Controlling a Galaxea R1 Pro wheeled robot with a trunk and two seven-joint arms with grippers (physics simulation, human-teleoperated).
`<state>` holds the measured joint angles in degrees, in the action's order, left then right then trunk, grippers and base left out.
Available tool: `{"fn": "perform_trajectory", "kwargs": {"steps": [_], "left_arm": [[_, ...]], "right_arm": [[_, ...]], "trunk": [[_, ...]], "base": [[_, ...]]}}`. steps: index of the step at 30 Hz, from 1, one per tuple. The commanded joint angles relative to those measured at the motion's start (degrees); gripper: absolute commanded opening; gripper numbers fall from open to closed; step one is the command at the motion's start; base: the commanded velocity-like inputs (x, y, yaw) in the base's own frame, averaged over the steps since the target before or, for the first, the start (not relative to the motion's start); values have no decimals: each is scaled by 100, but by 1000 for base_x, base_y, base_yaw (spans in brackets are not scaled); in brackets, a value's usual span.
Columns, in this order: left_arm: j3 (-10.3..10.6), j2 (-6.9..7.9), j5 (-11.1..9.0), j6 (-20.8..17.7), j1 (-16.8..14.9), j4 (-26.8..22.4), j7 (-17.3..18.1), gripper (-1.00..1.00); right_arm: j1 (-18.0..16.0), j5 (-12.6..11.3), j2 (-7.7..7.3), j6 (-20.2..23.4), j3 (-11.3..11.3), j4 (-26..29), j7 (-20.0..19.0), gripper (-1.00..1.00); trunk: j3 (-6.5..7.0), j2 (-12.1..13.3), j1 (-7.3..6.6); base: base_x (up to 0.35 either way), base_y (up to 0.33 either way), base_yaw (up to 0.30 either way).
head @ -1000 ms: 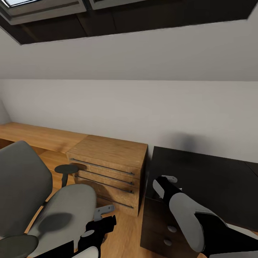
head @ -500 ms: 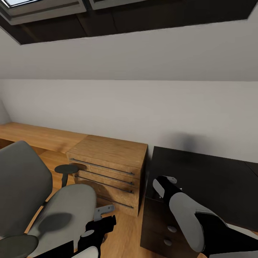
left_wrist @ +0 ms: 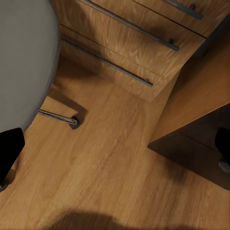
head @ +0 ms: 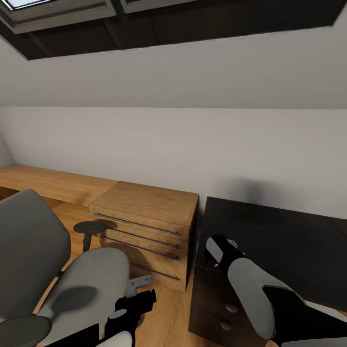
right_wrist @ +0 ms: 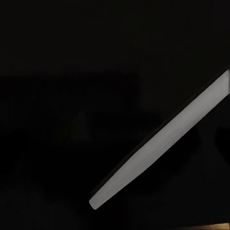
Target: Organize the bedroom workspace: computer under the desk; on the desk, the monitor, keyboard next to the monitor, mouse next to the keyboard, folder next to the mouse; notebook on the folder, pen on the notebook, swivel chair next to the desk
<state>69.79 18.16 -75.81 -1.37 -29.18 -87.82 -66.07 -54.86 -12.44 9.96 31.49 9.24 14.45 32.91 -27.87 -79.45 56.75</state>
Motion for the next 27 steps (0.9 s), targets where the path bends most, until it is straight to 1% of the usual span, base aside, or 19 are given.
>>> {"fn": "perform_trajectory", "kwargs": {"steps": [1,9,12,27], "left_arm": [[9,3,-11,-14,-9,-8,-24,100],[8,4,-10,-13,-9,-8,-20,100],[13,3,-12,-14,-9,-8,-22,100],[17,3,-12,-20,-9,-8,-29,100]], "right_arm": [[1,-100,4,60,46,-179,37,100],[1,-109,4,77,55,-178,189,100],[1,-103,4,75,70,-172,334,100],[1,-101,4,40,82,-170,585,100]], "trunk": [[-8,-3,1],[-8,-3,1],[-8,-3,1],[-8,-3,1]], "base": [[0,0,0],[0,0,0],[0,0,0],[0,0,0]]}}
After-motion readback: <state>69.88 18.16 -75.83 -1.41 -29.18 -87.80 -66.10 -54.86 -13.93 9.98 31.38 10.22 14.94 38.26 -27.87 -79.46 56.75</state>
